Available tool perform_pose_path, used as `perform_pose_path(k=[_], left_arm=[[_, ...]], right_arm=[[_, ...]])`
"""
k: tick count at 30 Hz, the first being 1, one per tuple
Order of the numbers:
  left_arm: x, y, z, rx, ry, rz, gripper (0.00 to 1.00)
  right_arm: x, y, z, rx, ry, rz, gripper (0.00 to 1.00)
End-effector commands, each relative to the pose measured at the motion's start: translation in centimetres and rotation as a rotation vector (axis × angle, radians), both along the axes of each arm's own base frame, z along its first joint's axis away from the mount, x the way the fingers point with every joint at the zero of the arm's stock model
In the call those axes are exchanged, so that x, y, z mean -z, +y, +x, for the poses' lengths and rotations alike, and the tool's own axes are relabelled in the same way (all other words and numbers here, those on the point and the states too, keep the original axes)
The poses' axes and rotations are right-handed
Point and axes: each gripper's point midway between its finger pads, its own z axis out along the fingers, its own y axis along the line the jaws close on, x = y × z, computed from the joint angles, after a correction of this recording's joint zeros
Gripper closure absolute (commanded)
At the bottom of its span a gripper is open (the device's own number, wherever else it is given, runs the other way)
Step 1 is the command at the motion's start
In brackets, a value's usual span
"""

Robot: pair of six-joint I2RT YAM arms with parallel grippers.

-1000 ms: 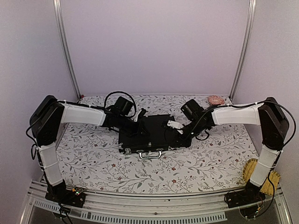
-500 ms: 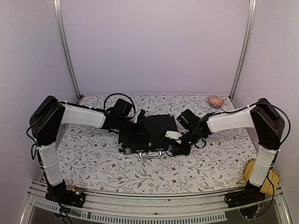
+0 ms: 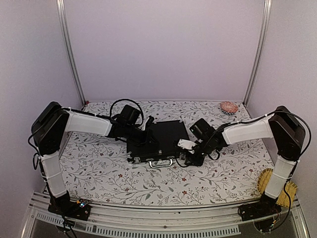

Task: Pack up texas hold em set

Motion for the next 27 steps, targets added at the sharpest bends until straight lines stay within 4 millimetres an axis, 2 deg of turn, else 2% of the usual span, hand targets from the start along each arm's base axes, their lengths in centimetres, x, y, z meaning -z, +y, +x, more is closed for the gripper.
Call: perform_pose_path(k=[1, 3, 6, 9, 11, 12, 13, 17, 22, 27], left_arm=[[1.7, 0.2, -0.9, 0.014, 0.034, 0.028, 1.0], [1.8, 0.2, -1.0, 0.017, 0.035, 0.033, 1.0], [1.7, 0.2, -1.0, 0.022, 0.034, 0.032, 1.0], [1.8, 0.2, -1.0, 0.022, 0.032, 0.033, 1.0], [1.7, 0.3, -1.0, 0.022, 0.03, 0.033, 1.0], [1.6, 0.2, -1.0, 0.022, 0.031, 0.032, 1.0], [1.6, 0.3, -1.0, 0.022, 0.03, 0.035, 1.0], [1.4, 0.5, -1.1, 0.023, 0.027, 0.041, 0.99], [1.6, 0.6, -1.3, 0.025, 0.032, 0.047, 1.0], [1.8, 0.7, -1.3, 0.023, 0.032, 0.051, 0.99]], right_arm=[[-3.8, -0.8, -0.9, -0.018, -0.048, 0.071, 0.55], [-5.3, -1.2, -1.6, -0.053, -0.088, 0.091, 0.4], [-7.0, -2.1, -1.3, -0.081, -0.183, 0.078, 0.31], [-7.1, -2.2, -0.1, -0.098, -0.268, 0.051, 0.22], [-6.9, -1.8, 0.4, -0.116, -0.289, 0.052, 0.12], [-6.8, -1.5, 0.7, -0.126, -0.297, 0.053, 0.03], [-6.5, -1.2, 1.0, -0.132, -0.301, 0.053, 0.01], [-5.3, -0.8, 2.3, -0.16, -0.356, 0.02, 0.01], [-5.5, -0.6, 3.7, -0.176, -0.444, -0.004, 0.01], [-5.0, -0.3, 3.9, -0.196, -0.478, -0.023, 0.01]])
